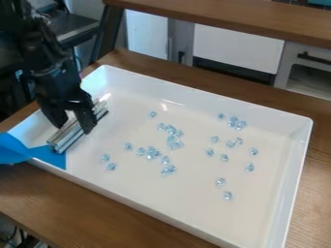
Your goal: Sweep into pile
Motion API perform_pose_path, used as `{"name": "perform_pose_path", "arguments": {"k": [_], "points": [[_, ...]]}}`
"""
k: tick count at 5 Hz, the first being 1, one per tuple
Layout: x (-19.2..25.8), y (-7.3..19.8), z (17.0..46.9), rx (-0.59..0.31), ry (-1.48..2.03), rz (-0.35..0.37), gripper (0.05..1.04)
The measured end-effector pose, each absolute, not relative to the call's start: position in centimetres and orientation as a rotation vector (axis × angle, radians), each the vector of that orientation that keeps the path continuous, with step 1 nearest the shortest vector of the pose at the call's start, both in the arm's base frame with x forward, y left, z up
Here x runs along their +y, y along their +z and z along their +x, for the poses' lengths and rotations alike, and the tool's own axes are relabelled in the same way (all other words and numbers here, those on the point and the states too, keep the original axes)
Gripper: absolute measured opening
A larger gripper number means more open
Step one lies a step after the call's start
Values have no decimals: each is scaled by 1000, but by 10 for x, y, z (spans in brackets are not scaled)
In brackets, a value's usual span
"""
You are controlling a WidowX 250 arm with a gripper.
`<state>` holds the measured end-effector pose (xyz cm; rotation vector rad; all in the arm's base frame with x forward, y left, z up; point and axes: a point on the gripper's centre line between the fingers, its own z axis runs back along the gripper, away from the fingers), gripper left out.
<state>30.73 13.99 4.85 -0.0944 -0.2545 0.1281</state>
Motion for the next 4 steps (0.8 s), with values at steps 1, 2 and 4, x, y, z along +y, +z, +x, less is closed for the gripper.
{"name": "perform_pose_path", "arguments": {"k": [1, 2, 4], "points": [[137, 44, 303, -242, 104, -98, 666], [130, 41, 294, -238, 63, -122, 403], [115, 47, 283, -243, 31, -129, 377]]}}
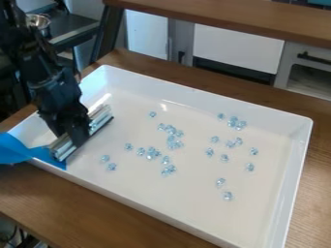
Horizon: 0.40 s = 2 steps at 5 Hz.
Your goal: Sweep into pile
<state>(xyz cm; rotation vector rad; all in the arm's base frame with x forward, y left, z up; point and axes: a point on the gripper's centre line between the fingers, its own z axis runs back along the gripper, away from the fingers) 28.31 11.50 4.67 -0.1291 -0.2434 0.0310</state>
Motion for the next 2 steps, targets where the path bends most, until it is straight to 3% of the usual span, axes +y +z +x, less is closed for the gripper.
{"name": "perform_pose_path", "arguments": {"k": [2], "points": [[87, 39, 279, -248, 33, -80, 377]]}}
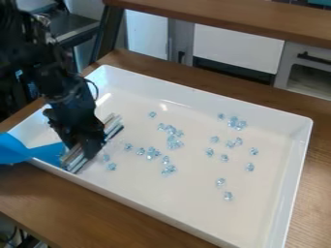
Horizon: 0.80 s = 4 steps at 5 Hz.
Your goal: Sweep into pile
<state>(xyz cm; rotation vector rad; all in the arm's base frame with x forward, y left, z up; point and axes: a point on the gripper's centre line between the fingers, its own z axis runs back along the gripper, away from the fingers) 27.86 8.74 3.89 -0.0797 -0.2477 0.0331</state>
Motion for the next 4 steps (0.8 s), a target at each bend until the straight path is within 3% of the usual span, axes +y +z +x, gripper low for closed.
{"name": "perform_pose_path", "arguments": {"k": [2, 4], "points": [[70, 36, 285, -276, 126, -24, 377], [34, 41, 292, -180, 193, -105, 377]]}}
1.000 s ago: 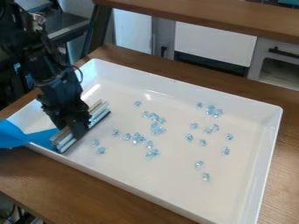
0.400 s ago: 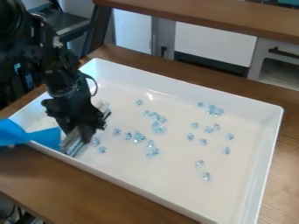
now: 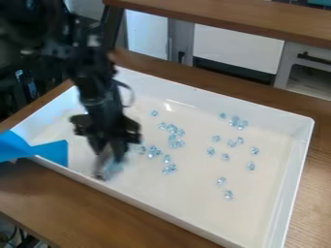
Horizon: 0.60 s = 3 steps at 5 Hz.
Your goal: Sweep into pile
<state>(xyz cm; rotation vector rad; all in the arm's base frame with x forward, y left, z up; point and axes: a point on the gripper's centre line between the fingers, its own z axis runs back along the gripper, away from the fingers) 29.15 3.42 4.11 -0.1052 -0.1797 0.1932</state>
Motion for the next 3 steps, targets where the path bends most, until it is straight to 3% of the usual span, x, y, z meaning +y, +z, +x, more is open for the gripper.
{"name": "perform_pose_path", "arguments": {"k": [3], "points": [[17, 45, 315, -164, 264, -131, 377]]}}
